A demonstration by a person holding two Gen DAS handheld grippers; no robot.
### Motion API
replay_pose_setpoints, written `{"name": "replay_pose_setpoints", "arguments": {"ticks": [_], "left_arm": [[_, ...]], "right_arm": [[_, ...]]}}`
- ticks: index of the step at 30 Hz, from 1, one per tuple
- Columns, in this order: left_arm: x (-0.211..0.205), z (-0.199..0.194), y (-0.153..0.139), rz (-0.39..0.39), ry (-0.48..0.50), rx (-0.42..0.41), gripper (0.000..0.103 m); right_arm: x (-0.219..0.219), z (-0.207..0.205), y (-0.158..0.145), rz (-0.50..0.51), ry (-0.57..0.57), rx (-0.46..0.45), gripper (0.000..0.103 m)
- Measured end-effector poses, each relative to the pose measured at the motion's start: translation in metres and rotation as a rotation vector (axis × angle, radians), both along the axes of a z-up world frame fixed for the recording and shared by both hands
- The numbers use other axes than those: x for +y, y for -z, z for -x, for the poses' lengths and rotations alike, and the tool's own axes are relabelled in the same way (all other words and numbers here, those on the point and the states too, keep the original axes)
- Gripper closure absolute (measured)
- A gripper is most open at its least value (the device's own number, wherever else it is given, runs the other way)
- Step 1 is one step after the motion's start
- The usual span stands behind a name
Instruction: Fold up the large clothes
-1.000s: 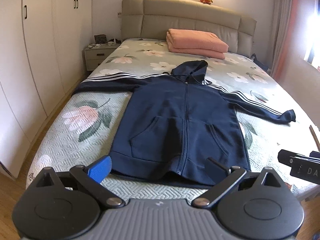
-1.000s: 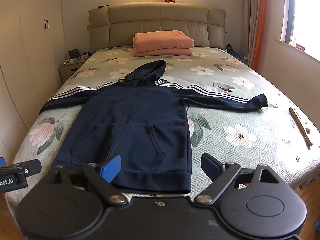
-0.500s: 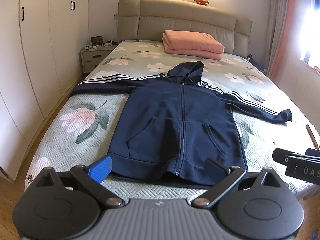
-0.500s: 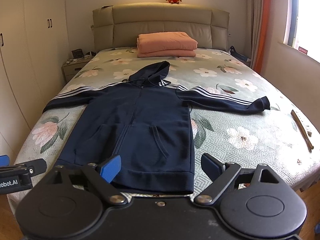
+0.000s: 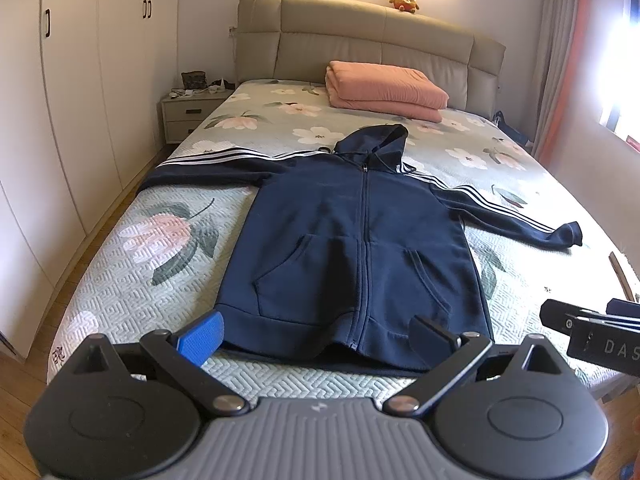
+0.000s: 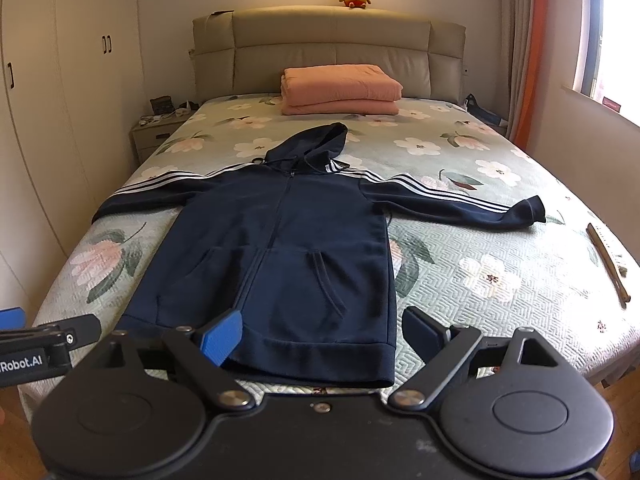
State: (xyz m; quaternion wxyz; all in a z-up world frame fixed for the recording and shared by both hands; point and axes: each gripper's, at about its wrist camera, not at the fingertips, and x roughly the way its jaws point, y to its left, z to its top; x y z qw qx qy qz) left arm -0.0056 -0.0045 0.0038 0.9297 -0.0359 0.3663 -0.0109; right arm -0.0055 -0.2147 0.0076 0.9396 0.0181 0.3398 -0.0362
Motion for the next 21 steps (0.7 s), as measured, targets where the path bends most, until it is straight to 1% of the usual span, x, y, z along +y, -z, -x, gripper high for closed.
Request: {"name": "replay_pose_setpoints", "arguments": {"ticks": [15,21], "left_arm": [[0.0045,0.0015,0.0005,0.009,0.003,0.0,0.003],[0.0053,0.0011,0.0004,0.011,0.003,0.001,0.003]], "right_arm": [[0.0018,-0.0003,-0.0003,-0.005,-0.008,0.004,0.0],[0.0056,0.005,-0.005,-0.005,-0.012,-0.009,0.0]]}}
